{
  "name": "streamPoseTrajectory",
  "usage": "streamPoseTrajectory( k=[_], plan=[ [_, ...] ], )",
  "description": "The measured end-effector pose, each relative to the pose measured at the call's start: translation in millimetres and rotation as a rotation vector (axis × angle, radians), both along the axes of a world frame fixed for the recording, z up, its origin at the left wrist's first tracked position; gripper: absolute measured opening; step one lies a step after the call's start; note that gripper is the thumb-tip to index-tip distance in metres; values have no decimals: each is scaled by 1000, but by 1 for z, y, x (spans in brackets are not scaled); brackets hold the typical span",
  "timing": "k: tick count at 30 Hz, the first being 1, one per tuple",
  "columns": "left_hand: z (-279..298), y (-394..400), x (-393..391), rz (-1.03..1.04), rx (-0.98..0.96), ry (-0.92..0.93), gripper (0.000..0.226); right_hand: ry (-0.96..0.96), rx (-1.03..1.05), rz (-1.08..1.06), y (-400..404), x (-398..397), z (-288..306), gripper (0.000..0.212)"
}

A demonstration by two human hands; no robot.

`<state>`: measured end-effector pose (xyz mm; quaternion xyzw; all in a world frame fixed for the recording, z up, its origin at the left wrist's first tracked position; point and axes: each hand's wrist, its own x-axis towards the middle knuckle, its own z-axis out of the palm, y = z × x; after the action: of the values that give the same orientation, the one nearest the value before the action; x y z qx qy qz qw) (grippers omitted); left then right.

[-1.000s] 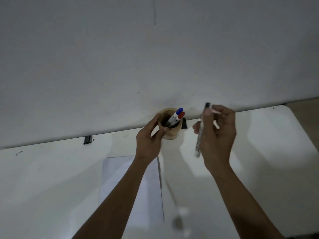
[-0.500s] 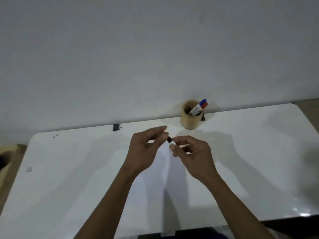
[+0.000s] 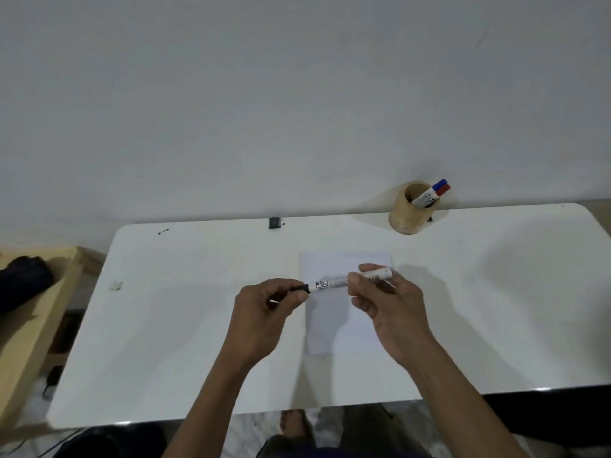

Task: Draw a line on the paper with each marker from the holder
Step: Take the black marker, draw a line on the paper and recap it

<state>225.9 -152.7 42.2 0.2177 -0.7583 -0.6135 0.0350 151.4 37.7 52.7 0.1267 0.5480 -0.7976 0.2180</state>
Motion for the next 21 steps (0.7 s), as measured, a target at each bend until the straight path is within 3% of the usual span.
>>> streamPoseTrajectory(
  k=[5, 8, 12, 16, 21],
  plan=[
    [-9, -8, 15, -62, -15, -48, 13, -35, 80, 47, -38, 30, -15, 25],
    [-11, -15, 15, -22, 84, -99, 17, 21, 144, 82, -44, 25, -23, 21],
    [-20, -30, 8, 19, 134, -190, 19, 6, 64, -32, -42, 1, -28, 12],
    [-36, -43, -14, 71, -142, -236, 3, 56, 175, -11, -36, -20, -34, 11],
    [-61, -64, -62, 104, -468, -213, 8, 50, 263, 4, -38, -23, -47, 13]
  ],
)
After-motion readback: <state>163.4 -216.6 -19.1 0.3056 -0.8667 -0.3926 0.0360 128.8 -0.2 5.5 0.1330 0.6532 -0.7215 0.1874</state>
